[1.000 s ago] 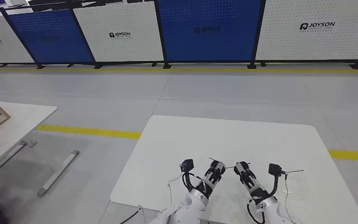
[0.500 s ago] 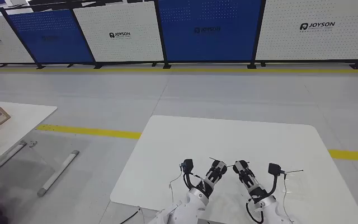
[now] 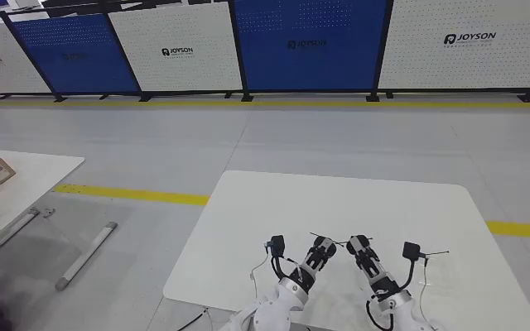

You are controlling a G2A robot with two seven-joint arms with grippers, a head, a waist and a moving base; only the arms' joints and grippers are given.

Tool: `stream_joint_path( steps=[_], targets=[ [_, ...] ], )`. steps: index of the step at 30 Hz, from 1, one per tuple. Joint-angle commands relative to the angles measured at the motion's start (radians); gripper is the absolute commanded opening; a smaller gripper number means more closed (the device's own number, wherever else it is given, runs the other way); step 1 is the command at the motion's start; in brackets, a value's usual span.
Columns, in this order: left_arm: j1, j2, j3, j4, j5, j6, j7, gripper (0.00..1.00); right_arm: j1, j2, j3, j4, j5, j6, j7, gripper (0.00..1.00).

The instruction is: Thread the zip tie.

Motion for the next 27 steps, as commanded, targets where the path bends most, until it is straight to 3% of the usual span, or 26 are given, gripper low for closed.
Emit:
stream_joint_path(
  steps=[1, 12, 27],
  targets=[
    [0.001, 0.000, -0.002, 0.000, 0.002, 0.000, 0.001, 0.00, 0.000, 0.000, 0.000, 0.002, 0.000, 0.000, -0.001, 0.00],
    [-0.008, -0.007, -0.003, 0.022, 0.021, 0.025, 0.013, 0.00, -0.048, 0.009, 0.038, -0.017, 0.006, 0.000, -0.031, 0.00],
    [-0.008, -0.008, 0.000, 0.022, 0.025, 0.024, 0.012, 0.00, -0.048, 0.004, 0.041, -0.019, 0.005, 0.024, -0.017, 0.00]
  ],
)
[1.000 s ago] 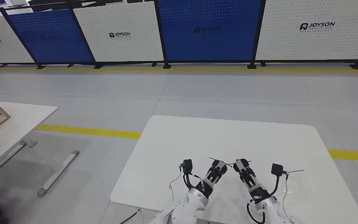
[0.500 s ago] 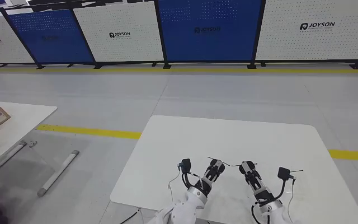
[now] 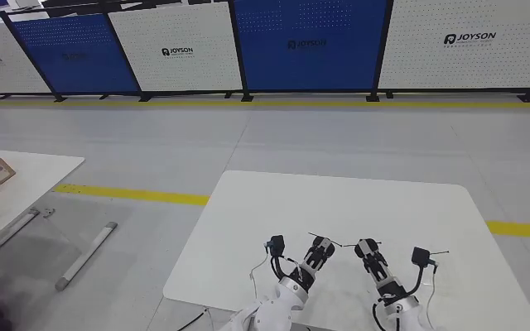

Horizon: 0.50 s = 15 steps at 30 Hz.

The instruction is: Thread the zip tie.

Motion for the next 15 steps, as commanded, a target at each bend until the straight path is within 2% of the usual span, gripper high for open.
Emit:
stream_joint_path(
  steps=[1, 5, 9, 15],
  targets=[
    [0.000, 0.000, 0.000, 0.000, 0.000, 0.000, 0.000, 0.00, -0.001, -0.001, 0.001, -0.001, -0.003, 0.002, 0.002, 0.00],
    [0.000, 0.000, 0.000, 0.000, 0.000, 0.000, 0.000, 0.00, -0.007, -0.003, 0.006, -0.009, -0.006, -0.004, -0.003, 0.00],
    [-0.008, 0.004, 0.008, 0.026, 0.111, -0.015, -0.002, 0.00, -0.023, -0.004, 0.022, -0.017, 0.007, -0.023, -0.018, 0.00],
    [-0.007, 0.008, 0.002, 0.052, 0.163, 0.005, -0.028, 0.00, -0.038, -0.004, 0.047, -0.020, 0.033, -0.004, -0.022, 0.00]
  ],
)
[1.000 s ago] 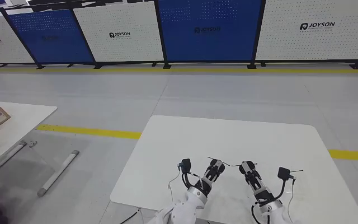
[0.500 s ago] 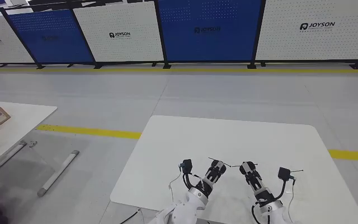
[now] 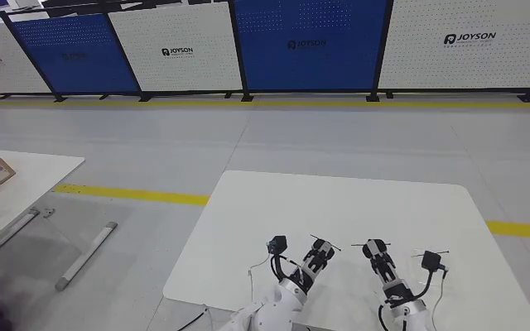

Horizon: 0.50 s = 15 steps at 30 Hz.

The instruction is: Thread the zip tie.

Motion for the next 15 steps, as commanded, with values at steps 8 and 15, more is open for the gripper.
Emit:
stream_joint_path(
  steps=[8, 15],
  targets=[
    [0.005, -0.001, -0.003, 0.003, -0.017, -0.008, -0.015, 0.00, 0.000, 0.000, 0.000, 0.000, -0.001, 0.005, 0.001, 0.00],
    [0.007, 0.003, -0.013, -0.001, -0.012, -0.104, -0.050, 0.00, -0.021, -0.006, -0.007, 0.014, -0.023, -0.018, -0.023, 0.00]
  ],
)
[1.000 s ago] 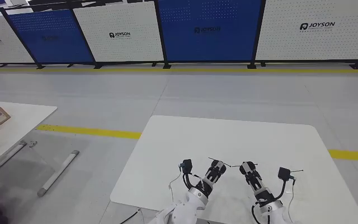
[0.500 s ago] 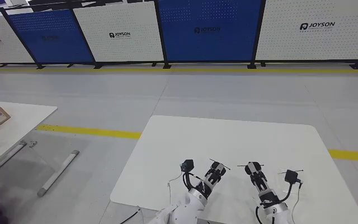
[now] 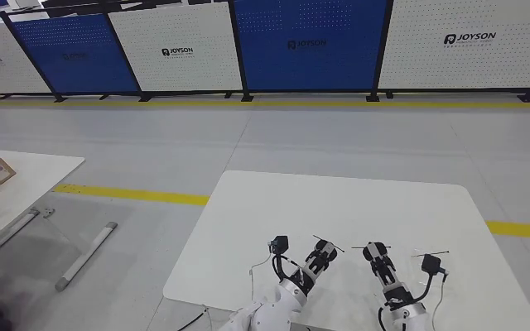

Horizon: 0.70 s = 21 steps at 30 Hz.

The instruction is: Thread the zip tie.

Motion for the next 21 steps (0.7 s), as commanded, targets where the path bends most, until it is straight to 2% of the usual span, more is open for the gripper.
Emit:
stream_joint_path(
  steps=[1, 16, 21],
  targets=[
    [0.004, 0.003, -0.005, 0.003, 0.017, -0.023, -0.008, 0.00, -0.003, -0.002, -0.004, 0.007, 0.000, 0.000, -0.004, 0.00],
    [0.006, 0.004, -0.007, 0.003, 0.022, -0.024, -0.009, 0.00, -0.010, -0.010, -0.018, 0.015, -0.015, 0.000, -0.042, 0.00],
    [-0.003, -0.002, -0.002, 0.013, 0.030, 0.014, 0.021, 0.00, -0.001, -0.016, -0.031, 0.028, -0.033, 0.003, -0.057, 0.00]
  ],
)
